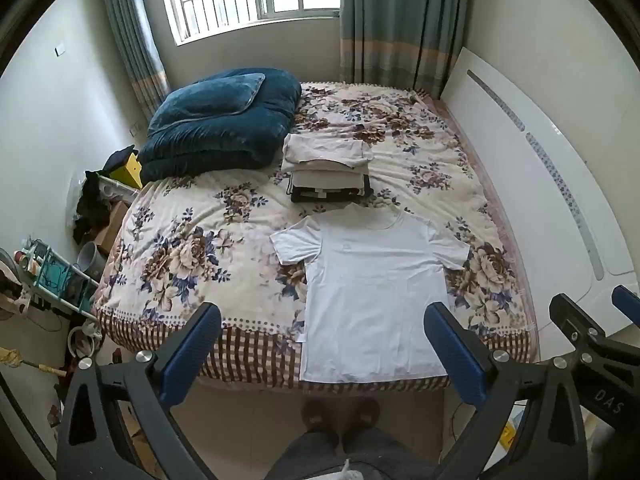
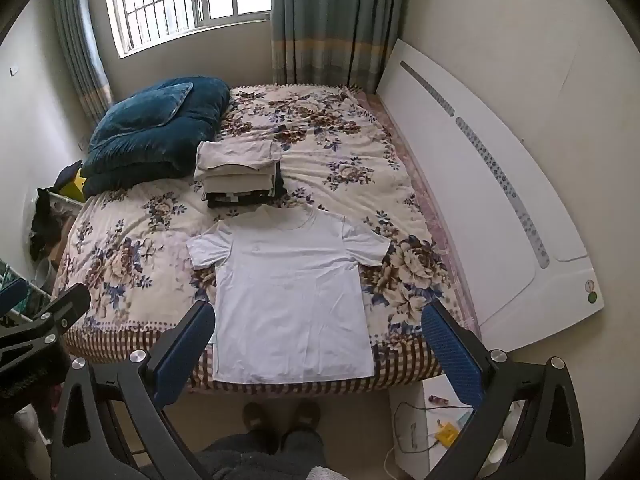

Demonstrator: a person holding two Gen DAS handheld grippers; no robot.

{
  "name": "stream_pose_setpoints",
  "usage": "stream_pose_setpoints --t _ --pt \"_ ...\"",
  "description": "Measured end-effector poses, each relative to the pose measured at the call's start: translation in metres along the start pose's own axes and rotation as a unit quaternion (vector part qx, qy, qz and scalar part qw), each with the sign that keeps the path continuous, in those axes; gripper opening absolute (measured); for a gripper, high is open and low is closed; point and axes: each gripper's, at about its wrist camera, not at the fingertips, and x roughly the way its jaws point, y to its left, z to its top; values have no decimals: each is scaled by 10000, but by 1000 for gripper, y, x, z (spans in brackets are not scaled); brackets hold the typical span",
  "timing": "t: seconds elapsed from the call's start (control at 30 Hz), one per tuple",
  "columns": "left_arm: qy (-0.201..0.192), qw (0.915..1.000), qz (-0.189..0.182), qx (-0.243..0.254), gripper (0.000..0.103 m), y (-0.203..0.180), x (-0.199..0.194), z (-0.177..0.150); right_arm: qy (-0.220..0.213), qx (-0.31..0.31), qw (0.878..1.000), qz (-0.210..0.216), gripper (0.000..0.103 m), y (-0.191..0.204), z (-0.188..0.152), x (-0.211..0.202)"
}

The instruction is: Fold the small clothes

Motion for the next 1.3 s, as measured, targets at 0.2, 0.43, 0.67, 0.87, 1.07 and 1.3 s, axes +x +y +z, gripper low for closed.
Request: stream_pose_setpoints --t 0.2,0.43,0.67,0.87,1.07,1.3 --pt "23 10000 32 -28 103 1 3 2 -31 18 10000 30 103 -1 1 -1" --pt "-65 10000 18 0 103 0 0 0 -45 18 10000 31 103 -1 3 -2" --pt "-77 10000 -1 -4 103 -4 0 3 -53 12 10000 22 103 -2 5 -2" --pt "-97 10000 -11 -6 103 -12 -8 17 -72 16 10000 32 103 -3 -1 -2" --pt "-123 9999 -19 2 103 -13 -11 25 -91 11 10000 39 103 -5 9 -6" --pt "-153 9999 -36 -44 103 -13 -11 35 -105 -5 9999 27 103 -5 7 -7"
